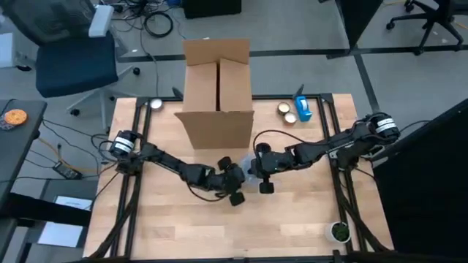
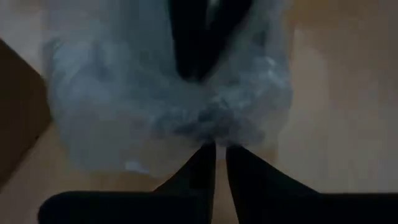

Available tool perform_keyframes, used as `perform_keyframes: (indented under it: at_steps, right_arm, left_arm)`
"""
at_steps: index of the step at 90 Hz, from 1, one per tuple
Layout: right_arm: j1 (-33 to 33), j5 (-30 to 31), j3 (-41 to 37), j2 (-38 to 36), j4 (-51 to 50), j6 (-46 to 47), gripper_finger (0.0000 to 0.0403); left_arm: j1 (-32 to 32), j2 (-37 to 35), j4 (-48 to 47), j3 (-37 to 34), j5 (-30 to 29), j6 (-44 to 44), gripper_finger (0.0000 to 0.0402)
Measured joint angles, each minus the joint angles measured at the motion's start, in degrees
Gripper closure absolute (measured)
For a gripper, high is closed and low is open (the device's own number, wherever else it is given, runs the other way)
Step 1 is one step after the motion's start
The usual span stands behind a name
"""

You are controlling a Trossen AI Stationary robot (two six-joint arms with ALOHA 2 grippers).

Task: Wrap mug
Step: Wrap the blue mug with bubble wrap

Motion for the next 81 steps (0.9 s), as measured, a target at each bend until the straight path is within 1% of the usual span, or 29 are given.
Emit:
perform_keyframes:
  at_steps: [9, 20, 34, 40, 47, 56, 64, 73, 81]
  right_arm:
    - [-0.9, -0.2, 0.0, 1.8, -4.2, 0.9, 0.0403]
    - [-1.4, -2.0, 0.2, 3.2, -5.6, 0.9, 0.0403]
    - [-3.6, -8.3, 0.4, 5.0, -8.3, 3.0, 0.0403]
    - [-4.4, -9.3, 1.4, 5.3, -11.8, 4.0, 0.0403]
    - [-4.2, -8.8, 3.2, 5.4, -18.5, 4.8, 0.0403]
    - [-3.8, -7.5, 7.9, 5.7, -27.0, 4.8, 0.0403]
    - [-4.0, -7.4, 12.1, 6.6, -33.1, 7.0, 0.0403]
    - [-4.7, -8.2, 14.9, 8.1, -36.6, 8.7, 0.0403]
    - [-5.2, -9.6, 15.3, 10.4, -37.2, 9.2, 0.0403]
  left_arm:
    - [1.0, 0.1, 0.8, 0.0, 0.0, 1.2, 0.0376]
    - [1.3, 0.4, 2.1, 0.0, 0.1, 1.4, 0.0376]
    - [1.9, 1.8, 5.8, 0.0, 1.5, 1.8, 0.0376]
    - [2.1, 2.2, 6.7, 0.0, 2.2, 1.7, 0.0376]
    - [2.1, 2.4, 9.0, 0.2, 2.1, 2.1, 0.0376]
    - [2.3, 2.8, 12.9, 0.2, 2.1, 3.2, 0.0376]
    - [2.8, 3.4, 15.9, 0.2, 2.2, 4.3, 0.0376]
    - [3.3, 4.7, 16.6, 0.8, 2.3, 4.3, 0.0376]
    - [3.2, 5.6, 16.7, 1.2, 3.1, 4.3, 0.0376]
